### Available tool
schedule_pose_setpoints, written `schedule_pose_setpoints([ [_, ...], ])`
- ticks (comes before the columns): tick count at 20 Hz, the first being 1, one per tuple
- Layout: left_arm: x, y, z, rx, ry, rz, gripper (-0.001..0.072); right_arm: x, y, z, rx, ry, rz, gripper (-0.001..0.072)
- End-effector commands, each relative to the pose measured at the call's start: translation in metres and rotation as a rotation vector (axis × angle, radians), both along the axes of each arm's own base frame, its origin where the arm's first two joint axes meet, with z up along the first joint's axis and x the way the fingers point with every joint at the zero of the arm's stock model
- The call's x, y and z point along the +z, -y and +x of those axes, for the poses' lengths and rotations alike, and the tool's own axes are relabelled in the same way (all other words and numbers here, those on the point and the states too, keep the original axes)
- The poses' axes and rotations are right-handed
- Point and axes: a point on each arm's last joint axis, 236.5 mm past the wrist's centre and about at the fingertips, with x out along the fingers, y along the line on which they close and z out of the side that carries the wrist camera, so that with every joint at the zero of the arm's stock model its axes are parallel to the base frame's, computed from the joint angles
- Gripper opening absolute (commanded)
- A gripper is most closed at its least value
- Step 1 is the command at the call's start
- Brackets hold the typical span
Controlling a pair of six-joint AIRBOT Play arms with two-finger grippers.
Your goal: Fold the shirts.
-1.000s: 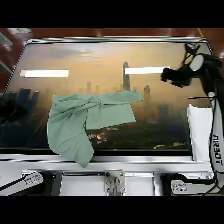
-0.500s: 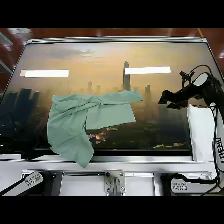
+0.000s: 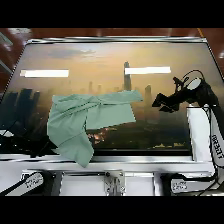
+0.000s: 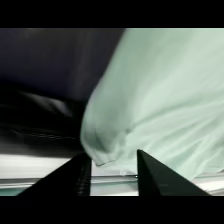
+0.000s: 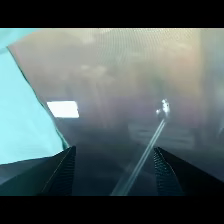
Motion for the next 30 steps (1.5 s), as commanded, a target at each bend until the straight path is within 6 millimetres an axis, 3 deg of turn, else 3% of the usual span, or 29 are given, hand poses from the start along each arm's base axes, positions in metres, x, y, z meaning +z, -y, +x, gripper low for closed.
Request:
schedule_pose_setpoints([
  [1, -0.004, 0.001, 0.023, 0.053, 0.06, 0.034, 0.0218, -0.018, -0.028, -0.012, 0.068, -0.067, 0.019, 0.0634],
  [2, -0.004, 0.002, 0.023, 0.048, 0.062, 0.031, 0.0115, -0.026, -0.037, -0.016, 0.093, -0.085, 0.019, 0.0633],
  [4, -0.002, 0.004, 0.021, 0.013, 0.073, 0.023, 0.004, -0.039, -0.055, -0.024, 0.127, -0.131, 0.039, 0.0633],
  [9, 0.011, 0.002, 0.027, -0.048, 0.127, 0.028, 0.004, -0.059, -0.112, -0.033, 0.142, -0.21, 0.235, 0.0633],
  [11, 0.023, -0.003, 0.038, -0.061, 0.171, 0.047, 0.0039, -0.069, -0.12, -0.037, 0.154, -0.23, 0.239, 0.0633],
  [14, 0.048, -0.015, 0.06, -0.085, 0.261, 0.091, 0.0039, -0.074, -0.131, -0.025, 0.115, -0.192, 0.232, 0.0629],
  [15, 0.058, -0.02, 0.069, -0.089, 0.293, 0.108, 0.0039, -0.072, -0.139, -0.023, 0.108, -0.182, 0.25, 0.056],
  [16, 0.07, -0.025, 0.079, -0.093, 0.327, 0.128, 0.0039, -0.067, -0.148, -0.024, 0.11, -0.184, 0.278, 0.0395],
  [19, 0.121, -0.039, 0.12, -0.08, 0.48, 0.179, 0.0039, -0.036, -0.172, -0.03, 0.211, -0.135, 0.421, 0.0097],
  [21, 0.174, -0.034, 0.154, -0.038, 0.635, 0.145, 0.0039, -0.007, -0.178, -0.022, 0.228, -0.057, 0.466, 0.007],
  [23, 0.244, -0.03, 0.179, -0.088, 0.846, 0.184, 0.0038, 0.034, -0.169, -0.008, 0.283, 0.084, 0.429, 0.0069],
  [25, 0.336, -0.029, 0.188, -0.142, 1.07, 0.303, 0.0037, 0.105, -0.15, 0.009, 0.369, 0.315, 0.353, 0.0069],
  [27, 0.459, -0.015, 0.177, -0.135, 1.369, 0.408, 0.0038, 0.211, -0.123, 0.024, 0.374, 0.609, 0.256, 0.0069],
  [28, 0.522, -0.004, 0.162, -0.114, 1.533, 0.453, 0.0039, 0.276, -0.108, 0.026, 0.347, 0.793, 0.197, 0.007],
  [30, 0.638, 0.015, 0.11, -0.045, 1.85, 0.576, 0.004, 0.411, -0.077, 0.009, 0.24, 1.185, 0.076, 0.007],
])
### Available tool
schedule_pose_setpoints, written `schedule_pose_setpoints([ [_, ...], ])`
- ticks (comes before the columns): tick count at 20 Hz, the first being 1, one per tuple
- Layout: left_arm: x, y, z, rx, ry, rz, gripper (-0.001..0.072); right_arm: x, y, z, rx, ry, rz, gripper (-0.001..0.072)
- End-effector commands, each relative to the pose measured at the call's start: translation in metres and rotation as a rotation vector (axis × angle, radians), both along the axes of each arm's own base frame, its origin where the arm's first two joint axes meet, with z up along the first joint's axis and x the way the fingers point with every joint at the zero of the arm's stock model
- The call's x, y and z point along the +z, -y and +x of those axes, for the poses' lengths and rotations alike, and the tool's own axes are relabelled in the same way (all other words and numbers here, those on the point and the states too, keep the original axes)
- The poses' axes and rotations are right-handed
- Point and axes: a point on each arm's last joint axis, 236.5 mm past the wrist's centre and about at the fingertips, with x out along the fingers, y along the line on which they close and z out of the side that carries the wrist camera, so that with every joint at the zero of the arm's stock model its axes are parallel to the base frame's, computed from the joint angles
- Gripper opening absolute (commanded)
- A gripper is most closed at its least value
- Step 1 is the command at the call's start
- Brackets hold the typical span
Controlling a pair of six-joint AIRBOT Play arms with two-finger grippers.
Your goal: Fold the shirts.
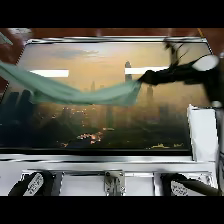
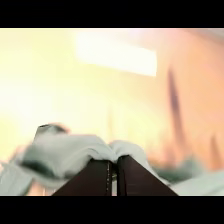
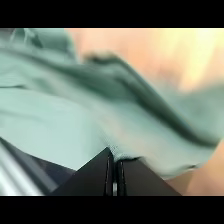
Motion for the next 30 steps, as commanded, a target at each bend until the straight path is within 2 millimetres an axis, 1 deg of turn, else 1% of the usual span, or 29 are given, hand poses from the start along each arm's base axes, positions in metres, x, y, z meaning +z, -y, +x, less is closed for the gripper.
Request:
schedule_pose_setpoints([
  [1, 0.197, 0.042, -0.092, 0.05, 0.57, 0.11, 0.0039, 0.223, 0.053, -0.046, -0.236, 0.645, -0.026, 0.007],
  [2, 0.227, 0.052, -0.121, 0.064, 0.672, 0.137, 0.0039, 0.278, 0.067, -0.078, -0.309, 0.815, -0.034, 0.007],
  [3, 0.246, 0.063, -0.146, 0.067, 0.74, 0.159, 0.0039, 0.317, 0.077, -0.111, -0.364, 0.936, -0.032, 0.007],
  [4, 0.257, 0.074, -0.167, 0.064, 0.788, 0.18, 0.0039, 0.347, 0.085, -0.147, -0.41, 1.029, -0.035, 0.007],
  [5, 0.265, 0.086, -0.188, 0.058, 0.826, 0.192, 0.0039, 0.365, 0.094, -0.177, -0.454, 1.083, -0.041, 0.007],
  [6, 0.269, 0.096, -0.206, 0.053, 0.855, 0.194, 0.0039, 0.377, 0.103, -0.205, -0.504, 1.119, -0.042, 0.007],
  [7, 0.271, 0.101, -0.221, 0.065, 0.873, 0.204, 0.0039, 0.383, 0.113, -0.229, -0.552, 1.143, -0.056, 0.007],
  [8, 0.27, 0.102, -0.235, 0.101, 0.882, 0.229, 0.0039, 0.385, 0.123, -0.248, -0.594, 1.157, -0.076, 0.0069],
  [9, 0.268, 0.099, -0.244, 0.145, 0.88, 0.257, 0.0039, 0.384, 0.133, -0.264, -0.638, 1.16, -0.107, 0.007],
  [10, 0.263, 0.092, -0.249, 0.199, 0.858, 0.284, 0.0039, 0.379, 0.142, -0.275, -0.673, 1.148, -0.142, 0.007],
  [11, 0.255, 0.084, -0.25, 0.245, 0.821, 0.306, 0.0038, 0.37, 0.152, -0.281, -0.708, 1.116, -0.187, 0.007],
  [12, 0.242, 0.076, -0.248, 0.281, 0.761, 0.332, 0.0039, 0.358, 0.161, -0.282, -0.734, 1.068, -0.232, 0.007],
  [13, 0.227, 0.069, -0.243, 0.302, 0.688, 0.357, 0.0039, 0.341, 0.171, -0.279, -0.756, 1.002, -0.289, 0.007],
  [14, 0.206, 0.062, -0.234, 0.313, 0.591, 0.387, 0.0039, 0.324, 0.18, -0.276, -0.771, 0.932, -0.348, 0.007],
  [16, 0.163, 0.048, -0.216, 0.308, 0.405, 0.406, 0.0038, 0.282, 0.203, -0.263, -0.808, 0.752, -0.469, 0.007],
  [17, 0.144, 0.043, -0.207, 0.298, 0.332, 0.4, 0.0039, 0.259, 0.216, -0.256, -0.826, 0.645, -0.53, 0.007],
  [19, 0.107, 0.034, -0.187, 0.268, 0.207, 0.37, 0.0039, 0.214, 0.235, -0.241, -0.833, 0.428, -0.637, 0.007],
  [20, 0.09, 0.03, -0.176, 0.253, 0.155, 0.348, 0.0039, 0.19, 0.24, -0.235, -0.82, 0.31, -0.679, 0.007],
  [22, 0.054, 0.023, -0.153, 0.219, 0.055, 0.292, 0.0039, 0.142, 0.24, -0.215, -0.754, 0.099, -0.738, 0.007],
  [23, 0.033, 0.023, -0.14, 0.187, 0.001, 0.251, 0.0039, 0.116, 0.237, -0.2, -0.706, 0.003, -0.76, 0.007],
  [24, 0.008, 0.023, -0.125, 0.149, -0.064, 0.198, 0.0039, 0.091, 0.233, -0.185, -0.661, -0.072, -0.776, 0.007],
  [26, -0.05, 0.017, -0.098, 0.099, -0.214, 0.097, 0.0039, 0.034, 0.229, -0.149, -0.578, -0.204, -0.812, 0.007],
  [28, -0.103, 0.004, -0.066, 0.074, -0.314, 0.031, 0.0039, -0.014, 0.225, -0.103, -0.527, -0.238, -0.819, 0.007],
  [29, -0.126, -0.004, -0.046, 0.069, -0.34, 0.004, 0.0039, -0.036, 0.221, -0.073, -0.512, -0.229, -0.808, 0.007],
  [30, -0.145, -0.01, -0.028, 0.066, -0.355, -0.021, 0.0039, -0.052, 0.218, -0.042, -0.517, -0.205, -0.786, 0.007],
])
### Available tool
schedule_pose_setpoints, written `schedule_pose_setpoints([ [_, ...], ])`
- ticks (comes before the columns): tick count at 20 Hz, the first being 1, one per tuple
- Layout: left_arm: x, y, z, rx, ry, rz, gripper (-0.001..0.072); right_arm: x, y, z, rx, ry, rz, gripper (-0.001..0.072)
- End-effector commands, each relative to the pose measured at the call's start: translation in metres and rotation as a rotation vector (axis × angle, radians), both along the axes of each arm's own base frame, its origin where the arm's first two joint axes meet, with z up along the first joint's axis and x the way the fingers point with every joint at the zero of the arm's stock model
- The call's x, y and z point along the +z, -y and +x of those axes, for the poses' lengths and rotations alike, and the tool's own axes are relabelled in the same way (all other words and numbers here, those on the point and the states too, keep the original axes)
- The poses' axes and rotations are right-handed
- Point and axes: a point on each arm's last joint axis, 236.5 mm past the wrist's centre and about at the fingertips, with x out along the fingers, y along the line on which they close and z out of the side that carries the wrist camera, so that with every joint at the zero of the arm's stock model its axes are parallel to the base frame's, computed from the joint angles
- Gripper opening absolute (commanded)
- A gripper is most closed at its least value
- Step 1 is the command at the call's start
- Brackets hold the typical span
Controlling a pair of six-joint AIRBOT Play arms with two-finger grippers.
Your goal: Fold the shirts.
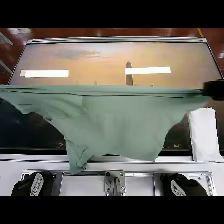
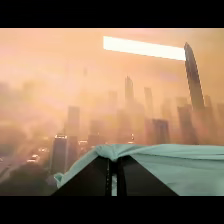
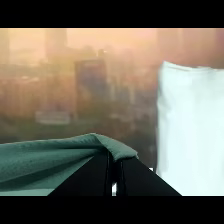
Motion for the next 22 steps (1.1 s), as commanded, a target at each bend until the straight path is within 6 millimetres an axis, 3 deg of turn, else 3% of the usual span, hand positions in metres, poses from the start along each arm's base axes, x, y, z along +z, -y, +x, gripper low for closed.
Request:
schedule_pose_setpoints([
  [1, -0.082, -0.014, 0.06, -0.023, -0.096, -0.111, 0.0039, -0.076, -0.011, 0.097, 0.033, 0.029, 0.046, 0.007],
  [3, -0.116, -0.007, 0.101, -0.081, -0.122, -0.096, 0.0039, -0.097, -0.022, 0.157, 0.021, 0.162, 0.117, 0.007],
  [5, -0.142, 0.006, 0.145, -0.117, -0.093, -0.049, 0.0039, -0.112, -0.033, 0.202, -0.028, 0.282, 0.22, 0.007],
  [7, -0.159, 0.01, 0.192, -0.053, -0.018, -0.026, 0.0039, -0.127, -0.044, 0.235, -0.054, 0.367, 0.31, 0.007],
  [10, -0.18, 0.015, 0.242, 0.07, 0.082, -0.055, 0.0039, -0.157, -0.052, 0.264, -0.097, 0.421, 0.403, 0.007],
  [13, -0.223, 0.029, 0.261, 0.113, 0.048, -0.089, 0.0039, -0.2, -0.052, 0.271, -0.119, 0.376, 0.412, 0.007],
  [17, -0.285, 0.053, 0.255, 0.055, -0.098, -0.104, 0.0039, -0.239, -0.052, 0.268, -0.133, 0.301, 0.41, 0.0069],
  [19, -0.303, 0.061, 0.249, 0.026, -0.153, -0.115, 0.004, -0.254, -0.054, 0.26, -0.136, 0.247, 0.409, 0.007],
  [22, -0.307, 0.065, 0.243, 0.001, -0.187, -0.13, 0.0039, -0.272, -0.054, 0.236, -0.147, 0.116, 0.41, 0.007],
])
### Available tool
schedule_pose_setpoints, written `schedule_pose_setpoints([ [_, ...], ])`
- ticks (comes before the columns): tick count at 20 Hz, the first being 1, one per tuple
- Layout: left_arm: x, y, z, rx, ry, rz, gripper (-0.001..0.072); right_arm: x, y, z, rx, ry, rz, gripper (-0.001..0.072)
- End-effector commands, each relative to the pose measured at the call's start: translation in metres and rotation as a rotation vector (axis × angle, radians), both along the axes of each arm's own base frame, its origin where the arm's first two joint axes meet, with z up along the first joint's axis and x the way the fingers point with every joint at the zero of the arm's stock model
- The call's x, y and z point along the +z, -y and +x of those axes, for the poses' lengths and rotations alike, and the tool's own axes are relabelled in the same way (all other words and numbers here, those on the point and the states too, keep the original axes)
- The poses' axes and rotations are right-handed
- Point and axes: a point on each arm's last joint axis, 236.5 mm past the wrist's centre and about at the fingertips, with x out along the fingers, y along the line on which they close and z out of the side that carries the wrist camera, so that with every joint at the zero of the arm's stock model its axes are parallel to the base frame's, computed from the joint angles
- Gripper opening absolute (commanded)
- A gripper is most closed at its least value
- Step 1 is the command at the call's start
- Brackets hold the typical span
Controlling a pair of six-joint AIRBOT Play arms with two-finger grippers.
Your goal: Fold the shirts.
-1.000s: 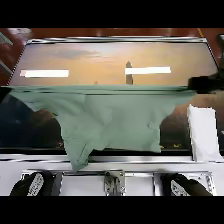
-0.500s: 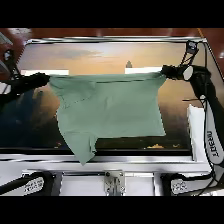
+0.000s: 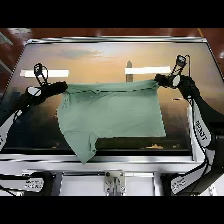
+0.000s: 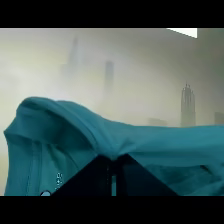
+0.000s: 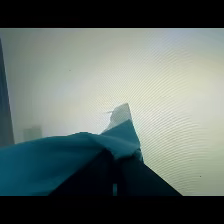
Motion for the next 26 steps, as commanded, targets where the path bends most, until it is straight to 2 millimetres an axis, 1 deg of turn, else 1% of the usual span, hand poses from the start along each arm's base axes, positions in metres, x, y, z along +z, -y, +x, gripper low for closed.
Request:
schedule_pose_setpoints([
  [1, -0.016, 0.012, -0.013, -0.069, -0.083, -0.031, 0.0039, -0.024, 0.002, -0.031, 0.02, -0.162, 0.002, 0.007],
  [3, -0.028, 0.018, -0.041, -0.21, -0.206, -0.009, 0.0038, -0.029, 0.011, -0.054, 0.04, -0.264, -0.029, 0.007],
  [4, -0.038, 0.014, -0.058, -0.24, -0.291, -0.008, 0.0038, -0.034, 0.016, -0.066, 0.041, -0.318, -0.032, 0.007],
  [6, -0.057, -0.001, -0.09, -0.206, -0.464, -0.031, 0.0038, -0.044, 0.018, -0.085, 0.043, -0.406, -0.018, 0.007],
  [8, -0.069, -0.009, -0.111, -0.198, -0.57, -0.025, 0.0038, -0.05, 0.018, -0.095, 0.047, -0.453, -0.012, 0.007],
  [9, -0.072, -0.011, -0.115, -0.193, -0.594, -0.025, 0.0038, -0.053, 0.017, -0.098, 0.048, -0.468, -0.01, 0.007],
  [11, -0.073, -0.012, -0.115, -0.181, -0.6, -0.028, 0.0038, -0.059, 0.016, -0.103, 0.051, -0.496, -0.004, 0.007],
  [15, -0.073, -0.03, -0.107, -0.105, -0.58, -0.046, 0.0038, -0.062, 0.016, -0.103, 0.05, -0.501, -0.004, 0.007],
  [16, -0.073, -0.031, -0.104, -0.097, -0.571, -0.046, 0.0038, -0.062, 0.015, -0.103, 0.05, -0.502, 0.001, 0.007],
  [19, -0.078, -0.022, -0.103, -0.104, -0.574, -0.06, 0.0039, -0.061, 0.01, -0.104, 0.049, -0.503, 0.025, 0.0075],
  [20, -0.078, -0.02, -0.103, -0.111, -0.575, -0.058, 0.0051, -0.06, 0.009, -0.106, 0.058, -0.508, 0.025, 0.0125],
  [21, -0.076, -0.019, -0.106, -0.12, -0.584, -0.061, 0.0149, -0.057, 0.008, -0.11, 0.086, -0.518, 0.016, 0.0284],
  [22, -0.073, -0.021, -0.111, -0.136, -0.611, -0.06, 0.0343, -0.051, 0.007, -0.115, 0.127, -0.527, -0.001, 0.0449],
  [23, -0.067, -0.027, -0.119, -0.158, -0.653, -0.053, 0.0436, -0.041, 0.008, -0.122, 0.187, -0.536, -0.035, 0.0528],
  [24, -0.06, -0.035, -0.13, -0.182, -0.705, -0.043, 0.0437, -0.03, 0.012, -0.131, 0.248, -0.55, -0.08, 0.0527],
  [25, -0.052, -0.045, -0.144, -0.202, -0.767, -0.038, 0.0437, -0.017, 0.022, -0.145, 0.302, -0.587, -0.151, 0.0526],
  [26, -0.045, -0.053, -0.164, -0.222, -0.835, -0.04, 0.0436, -0.006, 0.041, -0.165, 0.318, -0.656, -0.235, 0.0525],
])
